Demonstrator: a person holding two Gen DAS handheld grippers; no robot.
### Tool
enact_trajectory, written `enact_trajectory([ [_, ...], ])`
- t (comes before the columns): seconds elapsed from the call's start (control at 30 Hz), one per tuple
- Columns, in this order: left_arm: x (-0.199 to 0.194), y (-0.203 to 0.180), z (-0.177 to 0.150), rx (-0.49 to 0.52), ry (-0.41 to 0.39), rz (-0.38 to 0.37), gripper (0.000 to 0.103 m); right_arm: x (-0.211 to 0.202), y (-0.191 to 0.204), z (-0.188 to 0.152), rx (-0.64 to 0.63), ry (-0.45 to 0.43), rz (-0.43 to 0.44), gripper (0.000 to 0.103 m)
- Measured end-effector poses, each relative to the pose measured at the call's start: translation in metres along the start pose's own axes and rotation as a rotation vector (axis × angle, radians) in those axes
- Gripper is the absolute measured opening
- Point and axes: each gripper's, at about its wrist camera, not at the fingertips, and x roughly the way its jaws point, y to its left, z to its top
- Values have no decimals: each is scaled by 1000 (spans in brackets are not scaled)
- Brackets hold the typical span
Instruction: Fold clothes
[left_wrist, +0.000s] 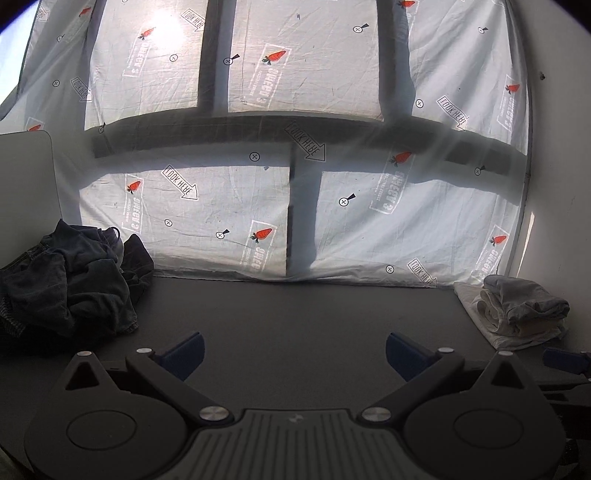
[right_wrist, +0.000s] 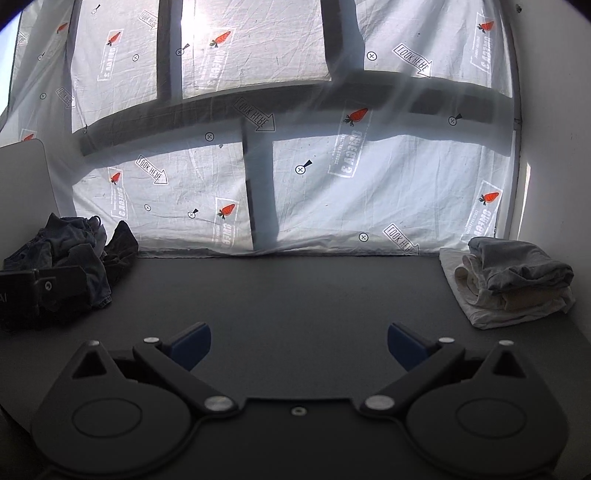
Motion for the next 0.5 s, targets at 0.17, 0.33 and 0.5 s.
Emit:
enact_trajectory([
  [0.17,-24,32,-22,58,36,-10,103,-25,40,-23,3,52,-13,103],
  [0.33,-42,57,-39,28,104,-29,103,-53,63,-35,-21,82,-52,103],
  [0.5,-54,64,-54,63,90,-24,103,-69,73,-48,-19,80,-64,103],
])
